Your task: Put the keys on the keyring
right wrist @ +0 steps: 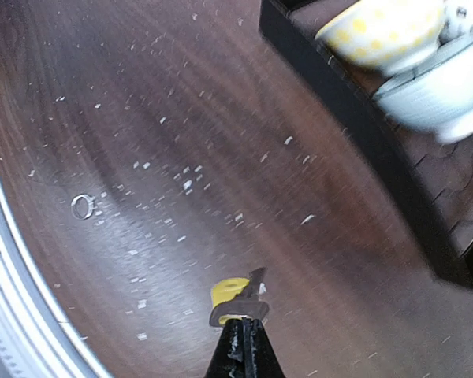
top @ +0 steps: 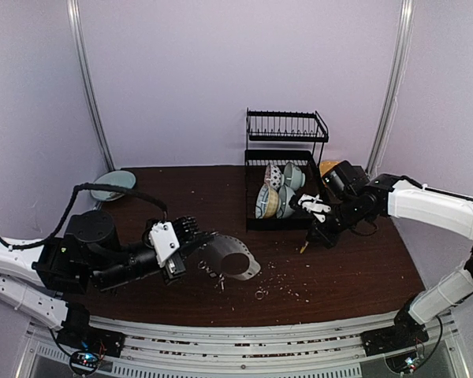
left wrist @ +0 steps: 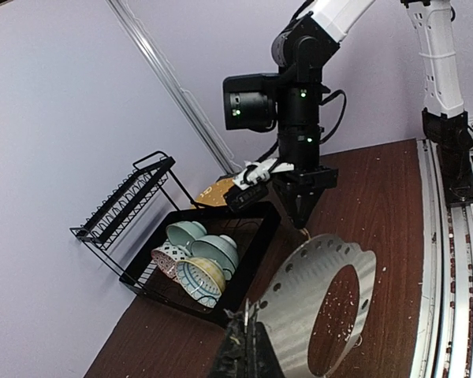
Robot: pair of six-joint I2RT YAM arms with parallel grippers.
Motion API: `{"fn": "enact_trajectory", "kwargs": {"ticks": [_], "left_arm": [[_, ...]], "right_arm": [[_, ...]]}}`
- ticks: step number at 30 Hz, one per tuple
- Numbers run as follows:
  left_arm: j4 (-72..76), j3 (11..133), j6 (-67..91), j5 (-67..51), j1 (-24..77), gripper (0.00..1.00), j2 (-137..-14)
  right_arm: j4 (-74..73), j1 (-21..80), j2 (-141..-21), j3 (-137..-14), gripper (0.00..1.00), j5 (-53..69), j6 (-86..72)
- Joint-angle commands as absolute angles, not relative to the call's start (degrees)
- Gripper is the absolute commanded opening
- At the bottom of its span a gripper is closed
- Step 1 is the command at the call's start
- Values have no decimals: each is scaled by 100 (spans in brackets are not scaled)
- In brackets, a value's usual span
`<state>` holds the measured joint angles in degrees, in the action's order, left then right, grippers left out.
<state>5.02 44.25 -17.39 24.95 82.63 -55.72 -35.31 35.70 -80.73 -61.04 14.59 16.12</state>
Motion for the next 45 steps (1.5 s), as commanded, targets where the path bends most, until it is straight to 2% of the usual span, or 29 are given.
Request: {"fn": "enact_trajectory", "kwargs": {"ticks": [1, 8, 15, 24, 27, 30, 33, 39, 45], "left_arm": [[706, 4480, -1687, 2641, 8235, 0, -5481], [690, 4488, -1669, 2664, 8235, 0, -5460], [612, 4516, -1594, 2545, 8235, 0, -5371], [608, 4534, -1591, 2492, 8235, 0, -5366], [586, 4552, -1596, 2515, 8235, 0, -5365], [570, 4561, -1600, 2505, 8235, 0, -5368], [589, 4545, -1617, 2506, 8235, 0, -5398], [631, 4536, -1626, 2494, 8233, 0, -5436], [656, 4502, -1604, 2500, 8235, 0, -5382]], "right_arm": [[-4769, 4086, -8026, -6329, 0, 898, 82], [-5352, 4732, -8460, -6624, 0, 600, -1397], [-5727, 5439, -9953, -7068, 0, 577, -984], [-5630, 5487, -11524, -8296, 0, 139, -662], [-5505, 5500, -11855, -8629, 8, 136, -572], [-5368, 5500, -11969, -8836, 30, 126, -564], [-5274, 5496, -11862, -8976, 43, -4, -541], [-4383, 5441, -10821, -8232, 49, 6, -627], [-3045, 5348, -9616, -6386, 48, 285, -1976]]}}
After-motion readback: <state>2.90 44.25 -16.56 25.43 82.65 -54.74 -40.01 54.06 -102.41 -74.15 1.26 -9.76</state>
